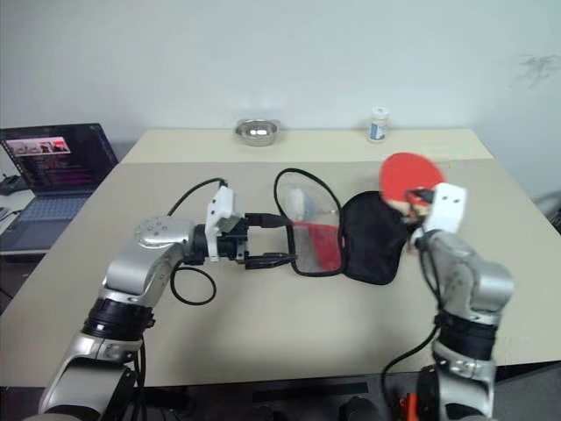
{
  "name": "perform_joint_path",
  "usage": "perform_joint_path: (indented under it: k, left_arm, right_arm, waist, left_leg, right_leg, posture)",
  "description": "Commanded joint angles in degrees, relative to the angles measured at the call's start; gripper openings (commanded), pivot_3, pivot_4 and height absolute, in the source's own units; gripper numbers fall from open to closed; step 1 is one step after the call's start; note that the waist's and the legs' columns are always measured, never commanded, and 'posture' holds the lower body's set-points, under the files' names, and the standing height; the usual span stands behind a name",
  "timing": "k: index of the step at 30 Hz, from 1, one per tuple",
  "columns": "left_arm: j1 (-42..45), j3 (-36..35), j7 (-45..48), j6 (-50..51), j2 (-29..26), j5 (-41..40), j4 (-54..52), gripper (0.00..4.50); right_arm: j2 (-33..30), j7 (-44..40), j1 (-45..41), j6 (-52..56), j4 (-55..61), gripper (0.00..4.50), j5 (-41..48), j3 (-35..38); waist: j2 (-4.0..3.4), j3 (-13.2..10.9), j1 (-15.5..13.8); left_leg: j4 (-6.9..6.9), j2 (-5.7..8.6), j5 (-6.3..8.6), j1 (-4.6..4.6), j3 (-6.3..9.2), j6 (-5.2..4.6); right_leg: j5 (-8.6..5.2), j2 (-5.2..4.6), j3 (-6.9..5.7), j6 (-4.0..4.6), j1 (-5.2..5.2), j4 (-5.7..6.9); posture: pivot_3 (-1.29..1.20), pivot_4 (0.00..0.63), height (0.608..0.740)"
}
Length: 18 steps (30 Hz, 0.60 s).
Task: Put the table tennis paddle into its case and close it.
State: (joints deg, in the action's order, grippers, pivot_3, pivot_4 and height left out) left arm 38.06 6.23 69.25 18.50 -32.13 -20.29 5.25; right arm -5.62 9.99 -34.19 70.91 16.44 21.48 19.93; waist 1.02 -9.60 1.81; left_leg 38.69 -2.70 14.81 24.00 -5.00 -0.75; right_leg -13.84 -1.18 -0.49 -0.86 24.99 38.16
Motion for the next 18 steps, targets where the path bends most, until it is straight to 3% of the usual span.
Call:
perform_joint_path:
  k: [1,4,18]
  left_arm:
    - [1.01,-1.53,-0.30,-0.76,-0.19,-0.69,-0.19,4.20]
    - [1.31,-1.20,-0.27,-0.95,0.14,-0.58,-0.05,4.20]
    - [0.69,-0.91,-0.52,-1.31,0.14,-0.03,-0.41,4.20]
  right_arm:
    - [3.64,2.62,-0.41,-1.29,3.40,1.08,-1.43,-1.54]
    - [6.94,3.53,-0.68,-4.29,0.19,1.08,-3.07,-3.50]
    - [6.00,2.07,-0.84,-10.33,-7.91,1.08,-6.47,-3.99]
  waist:
    - [0.00,0.00,-0.05]
    - [0.00,0.00,-0.21]
    - [0.00,0.00,0.04]
  left_leg:
    - [0.02,0.06,-0.01,0.05,-0.03,0.02]
    - [0.10,0.18,-0.01,0.17,-0.03,0.02]
    - [0.09,0.09,-0.02,0.24,0.00,0.03]
  right_leg:
    - [0.07,-0.06,0.02,0.12,0.02,-0.02]
    - [0.10,-0.15,0.00,0.07,0.04,-0.10]
    - [0.11,-0.06,-0.01,0.07,0.16,-0.06]
  posture:
    - [0.00,0.150,0.740]
    - [0.00,0.150,0.740]
    - [0.00,0.150,0.740]
